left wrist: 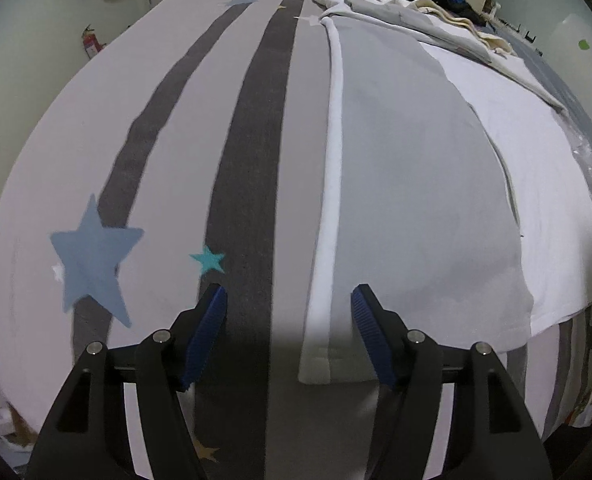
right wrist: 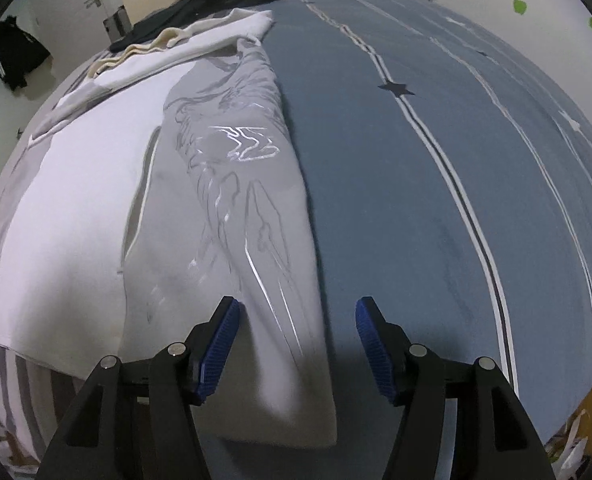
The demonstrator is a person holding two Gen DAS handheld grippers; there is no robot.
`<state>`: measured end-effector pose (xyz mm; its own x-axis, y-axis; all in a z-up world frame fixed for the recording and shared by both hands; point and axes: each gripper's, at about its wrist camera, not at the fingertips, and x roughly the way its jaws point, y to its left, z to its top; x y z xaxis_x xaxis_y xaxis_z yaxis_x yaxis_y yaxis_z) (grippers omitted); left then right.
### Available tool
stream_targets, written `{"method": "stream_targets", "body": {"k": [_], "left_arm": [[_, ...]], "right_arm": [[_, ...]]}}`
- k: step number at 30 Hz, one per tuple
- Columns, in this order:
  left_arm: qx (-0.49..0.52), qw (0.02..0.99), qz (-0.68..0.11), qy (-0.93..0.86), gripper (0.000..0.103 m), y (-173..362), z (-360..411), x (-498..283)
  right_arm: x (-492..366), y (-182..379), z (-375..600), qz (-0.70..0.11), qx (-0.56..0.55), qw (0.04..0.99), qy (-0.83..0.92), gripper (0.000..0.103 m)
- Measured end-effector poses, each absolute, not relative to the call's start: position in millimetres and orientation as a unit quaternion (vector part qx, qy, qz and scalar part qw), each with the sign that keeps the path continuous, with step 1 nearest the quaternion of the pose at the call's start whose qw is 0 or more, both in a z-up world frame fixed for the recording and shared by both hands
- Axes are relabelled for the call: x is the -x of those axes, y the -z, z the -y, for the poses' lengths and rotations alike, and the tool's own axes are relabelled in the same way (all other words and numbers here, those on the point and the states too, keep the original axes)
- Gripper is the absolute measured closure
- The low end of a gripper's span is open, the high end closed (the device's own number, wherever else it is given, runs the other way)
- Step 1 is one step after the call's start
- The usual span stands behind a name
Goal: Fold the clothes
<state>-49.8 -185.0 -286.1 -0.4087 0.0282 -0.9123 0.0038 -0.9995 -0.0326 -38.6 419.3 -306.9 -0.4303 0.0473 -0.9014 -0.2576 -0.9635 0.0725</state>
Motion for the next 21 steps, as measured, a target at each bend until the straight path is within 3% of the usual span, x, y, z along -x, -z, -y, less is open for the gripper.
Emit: {"method": "stream_targets", "body": {"k": [7, 11, 16, 21], "left_arm": [[0.522, 0.035, 0.000, -0.853, 0.042, 287.5, 166.7, 38.1], [0.516, 0.038, -0.017, -0.855, 0.064, 289.0, 158.6, 32.9], [0.516, 0.032, -0.040, -0.855, 0.084, 292.0, 153.1, 22.2], [0.514, 0.025, -0.037, -0.856, 0.088, 290.6, 157.5, 22.5]], "right_arm": [[24.7, 318.7, -421.3, -0.128, 0.521, 0.085, -0.840, 0.045], [20.6, 320.6, -424.3, -0.148, 0.515, 0.083, -0.841, 0.045], [23.5, 326.9, -423.6, -0.142, 0.515, 0.071, -0.842, 0.045], [18.9, 327.9, -428.5, -0.152, 0.518, 0.084, -0.838, 0.035]]}}
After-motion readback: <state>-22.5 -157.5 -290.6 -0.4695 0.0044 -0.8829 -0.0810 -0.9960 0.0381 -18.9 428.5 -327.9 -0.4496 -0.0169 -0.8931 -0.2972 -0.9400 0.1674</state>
